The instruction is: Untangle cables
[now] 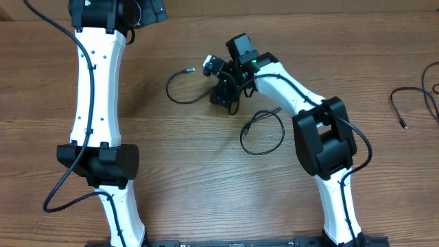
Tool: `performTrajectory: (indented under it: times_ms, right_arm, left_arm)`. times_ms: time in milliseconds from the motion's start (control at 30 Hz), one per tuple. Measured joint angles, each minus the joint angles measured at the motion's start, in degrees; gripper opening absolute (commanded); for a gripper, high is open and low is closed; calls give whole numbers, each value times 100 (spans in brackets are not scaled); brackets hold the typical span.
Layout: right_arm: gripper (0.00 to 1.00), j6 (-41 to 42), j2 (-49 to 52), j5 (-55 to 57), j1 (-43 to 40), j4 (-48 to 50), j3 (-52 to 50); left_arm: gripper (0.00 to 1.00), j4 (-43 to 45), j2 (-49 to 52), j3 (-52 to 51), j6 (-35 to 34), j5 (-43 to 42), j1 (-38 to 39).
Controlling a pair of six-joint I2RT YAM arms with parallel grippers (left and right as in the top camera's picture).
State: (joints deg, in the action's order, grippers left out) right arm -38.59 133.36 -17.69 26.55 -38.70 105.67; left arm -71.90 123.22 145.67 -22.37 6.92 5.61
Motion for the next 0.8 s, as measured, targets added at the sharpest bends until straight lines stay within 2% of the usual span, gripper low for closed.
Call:
performTrajectory:
  times_ms: [100, 167, 200, 233, 267, 467, 800]
  right_arm:
    - [92, -46, 0, 131, 59, 221, -114]
    - [75, -66, 0, 216, 46, 227, -223]
    - [61, -66, 0, 262, 39, 227, -271]
    - [22, -98, 0, 304, 28, 219, -319]
    - [4, -103, 0, 315, 17, 225, -367]
    - [4, 101, -44, 293, 9, 328, -605]
    - [4, 1309, -308, 542, 7, -286, -597]
  left_arm:
    - [100, -28, 0, 0, 2, 0, 2]
    - [100, -28, 0, 0, 2, 2, 2]
    - [100, -31, 0, 0, 2, 2, 2]
    - [100, -37, 0, 0, 2, 2, 2]
    - [100, -52, 0, 0, 4, 2, 2]
    - [100, -142, 0, 0, 4, 2, 2]
    - [100, -162, 0, 0, 24, 2, 2]
